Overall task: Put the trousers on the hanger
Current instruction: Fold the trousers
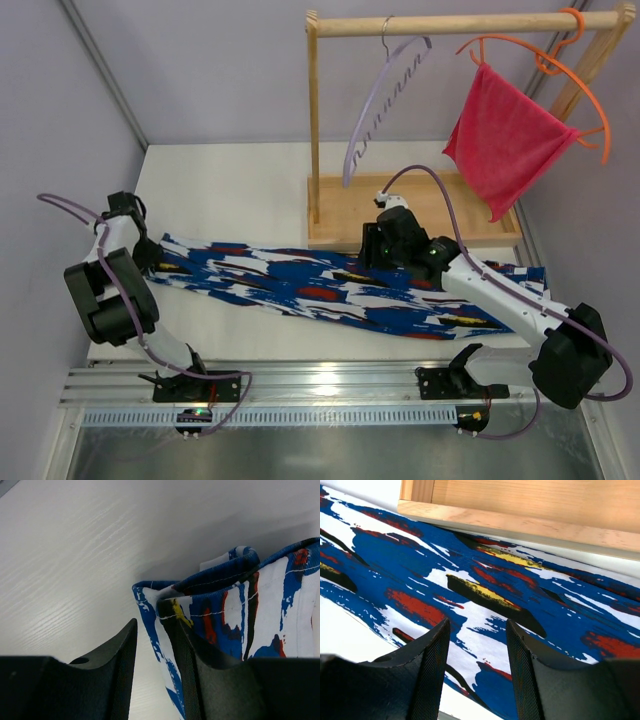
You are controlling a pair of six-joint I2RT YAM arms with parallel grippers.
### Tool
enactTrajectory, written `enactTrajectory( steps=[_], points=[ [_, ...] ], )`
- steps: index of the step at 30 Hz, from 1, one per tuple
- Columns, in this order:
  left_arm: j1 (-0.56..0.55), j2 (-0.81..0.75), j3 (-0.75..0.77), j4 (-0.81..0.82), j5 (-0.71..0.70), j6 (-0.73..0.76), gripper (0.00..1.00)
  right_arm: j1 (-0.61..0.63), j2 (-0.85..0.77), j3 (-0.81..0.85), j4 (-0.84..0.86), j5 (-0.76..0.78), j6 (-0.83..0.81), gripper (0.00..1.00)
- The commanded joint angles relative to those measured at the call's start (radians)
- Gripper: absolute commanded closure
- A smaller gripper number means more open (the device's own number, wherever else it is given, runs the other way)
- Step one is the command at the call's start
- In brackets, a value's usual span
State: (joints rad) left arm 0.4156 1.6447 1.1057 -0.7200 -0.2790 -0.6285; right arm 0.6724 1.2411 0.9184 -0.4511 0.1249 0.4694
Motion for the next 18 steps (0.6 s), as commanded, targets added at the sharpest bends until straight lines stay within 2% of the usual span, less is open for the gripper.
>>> enactTrajectory(
  steps=[1,8,13,18],
  points=[
    [0.006,0.05,0.046,0.036,0.034,-0.011,0.63,0.006,-0.031,0.034,-0.015,0.053,-0.002,0.49],
    [0.003,0.107,0.046,0.057,0.081,-0.014,0.7,0.007,-0.04,0.023,-0.032,0.085,-0.005,0.49],
    [0.0,0.113,0.095,-0.005,0.014,0.012,0.98,0.007,-0.039,0.028,-0.041,0.102,-0.011,0.49],
    [-0.05,0.075,0.137,-0.065,-0.116,0.049,1.0,0.006,-0.02,0.016,-0.026,0.098,-0.008,0.49]
  ],
)
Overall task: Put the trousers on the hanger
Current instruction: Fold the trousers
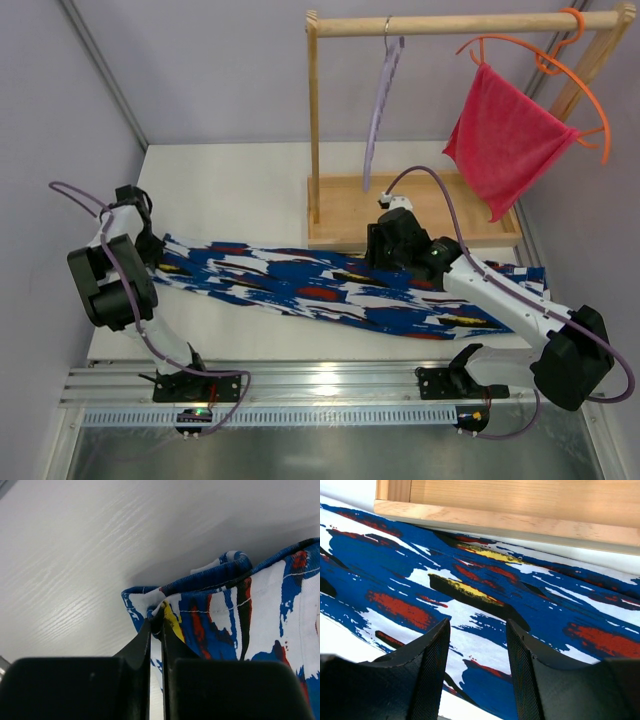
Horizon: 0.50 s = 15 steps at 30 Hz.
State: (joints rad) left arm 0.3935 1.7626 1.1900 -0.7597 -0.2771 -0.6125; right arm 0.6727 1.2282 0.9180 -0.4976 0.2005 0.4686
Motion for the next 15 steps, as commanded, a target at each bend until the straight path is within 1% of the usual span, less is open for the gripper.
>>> enactTrajectory(
  steps=[1,3,4,10,14,15],
  points=[
    [-0.038,-0.046,0.063,-0.041,-0.152,0.037,0.99,0.007,-0.006,0.013,0.022,0.02,-0.007,0.49],
    [-0.054,-0.042,0.066,-0.053,-0.181,0.051,0.99,0.008,0.007,0.002,0.031,0.022,-0.005,0.49],
    [-0.054,-0.031,0.074,-0.075,-0.227,0.053,0.99,0.007,0.011,-0.007,0.036,0.02,-0.004,0.49],
    [-0.054,0.0,0.103,-0.116,-0.342,0.089,0.98,0.007,0.034,-0.031,0.06,0.008,0.001,0.49],
    [-0.056,0.024,0.138,-0.104,-0.324,0.115,0.84,0.008,0.025,-0.039,0.059,0.01,-0.004,0.49],
    [-0.054,0.029,0.146,-0.107,-0.295,0.118,0.75,0.007,0.022,-0.036,0.054,0.01,-0.004,0.49]
  ],
)
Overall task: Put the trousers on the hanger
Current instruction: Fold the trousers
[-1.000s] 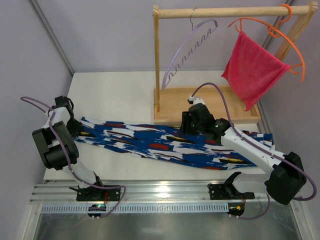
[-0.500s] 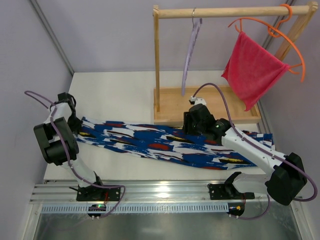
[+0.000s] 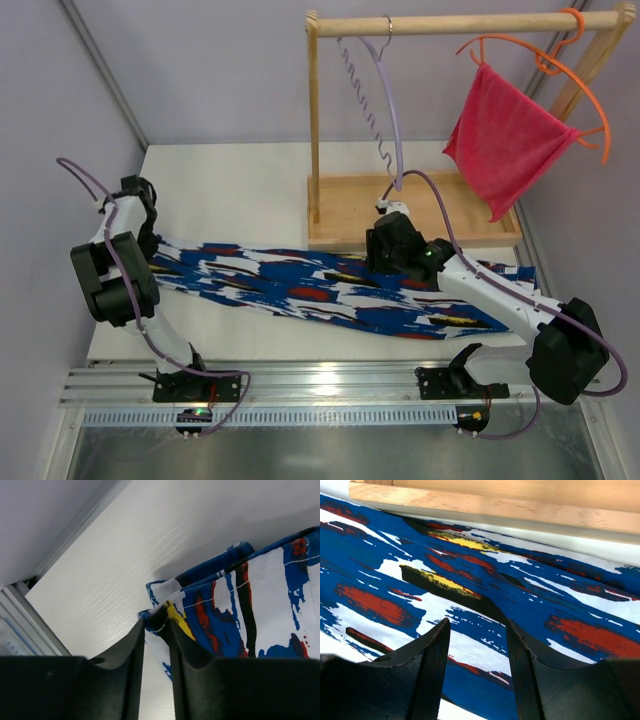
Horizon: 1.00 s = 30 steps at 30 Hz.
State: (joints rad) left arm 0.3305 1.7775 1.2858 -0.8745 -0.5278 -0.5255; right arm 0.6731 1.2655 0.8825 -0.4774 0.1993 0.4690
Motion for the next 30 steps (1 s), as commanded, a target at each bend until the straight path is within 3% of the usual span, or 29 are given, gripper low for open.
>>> enactTrajectory(
  steps=[1,8,14,17,21,26,30],
  points=[
    [0.007,0.02,0.055,-0.001,-0.043,0.027,0.72,0.006,-0.024,0.001,0.03,0.015,-0.006,0.49],
    [-0.011,-0.068,0.099,-0.051,-0.016,-0.004,0.67,0.008,-0.052,-0.005,0.068,-0.061,-0.013,0.49],
    [-0.097,-0.141,-0.063,0.15,0.403,-0.042,0.59,0.066,0.026,-0.03,0.197,-0.175,0.082,0.5],
    [-0.094,-0.057,-0.1,0.152,0.375,-0.091,0.6,0.066,0.019,-0.12,0.308,-0.247,0.192,0.52],
    [-0.061,0.042,-0.109,0.102,0.261,-0.117,0.6,0.066,-0.049,-0.275,0.347,-0.163,0.319,0.52],
    [0.068,0.04,-0.141,0.083,0.216,-0.165,0.6,0.066,-0.116,-0.372,0.234,0.035,0.434,0.52],
    [0.145,0.014,-0.143,0.065,0.189,-0.146,0.6,0.066,-0.147,-0.358,0.1,0.21,0.476,0.52]
  ],
)
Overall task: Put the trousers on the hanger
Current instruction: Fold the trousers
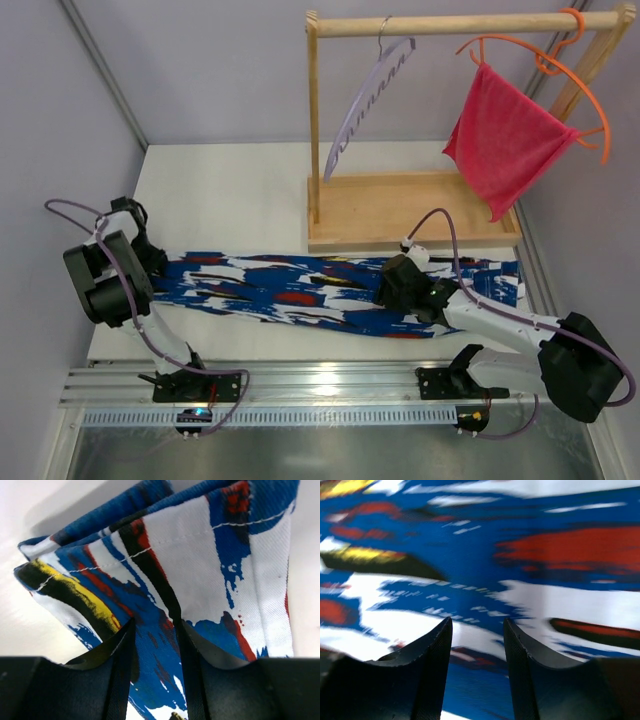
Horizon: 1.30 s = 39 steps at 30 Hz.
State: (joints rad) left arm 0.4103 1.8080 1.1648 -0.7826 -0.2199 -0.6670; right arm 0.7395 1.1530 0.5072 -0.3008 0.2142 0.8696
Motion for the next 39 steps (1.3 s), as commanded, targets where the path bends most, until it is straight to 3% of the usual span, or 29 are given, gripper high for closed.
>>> enactTrajectory(
  steps=[1,7,9,11,13,14,17,25,32,39],
  points=[
    [0.073,-0.019,-0.016,-0.044,-0.156,-0.003,0.6,0.0,-0.047,0.042,-0.093,0.223,0.072,0.52],
    [0.067,-0.138,0.041,-0.067,-0.127,0.039,0.59,-0.002,-0.091,0.169,-0.291,0.411,0.127,0.51],
    [0.004,-0.202,0.03,-0.003,-0.021,0.095,0.58,-0.017,-0.108,0.23,-0.453,0.517,0.163,0.49],
    [-0.057,-0.28,0.018,0.012,-0.022,0.095,0.55,-0.114,-0.13,0.28,-0.515,0.582,0.142,0.49],
    [-0.129,-0.324,-0.01,0.048,-0.006,0.061,0.54,-0.246,-0.186,0.239,-0.421,0.462,0.05,0.48],
    [-0.134,-0.332,-0.058,0.086,0.029,0.041,0.53,-0.396,-0.209,0.209,-0.384,0.398,0.033,0.49],
    [-0.133,-0.297,-0.125,0.14,0.089,-0.005,0.5,-0.553,-0.268,0.104,-0.307,0.269,0.026,0.49],
    [-0.097,-0.021,-0.119,0.131,0.16,-0.014,0.5,-0.874,-0.202,-0.01,-0.301,0.212,0.036,0.48],
    [-0.045,-0.002,-0.105,0.118,0.145,-0.039,0.51,-1.205,-0.062,0.044,-0.344,0.168,-0.023,0.46],
    [-0.047,-0.071,-0.059,0.092,0.143,-0.04,0.51,-1.263,-0.036,0.137,-0.321,0.076,-0.174,0.44]
  ],
)
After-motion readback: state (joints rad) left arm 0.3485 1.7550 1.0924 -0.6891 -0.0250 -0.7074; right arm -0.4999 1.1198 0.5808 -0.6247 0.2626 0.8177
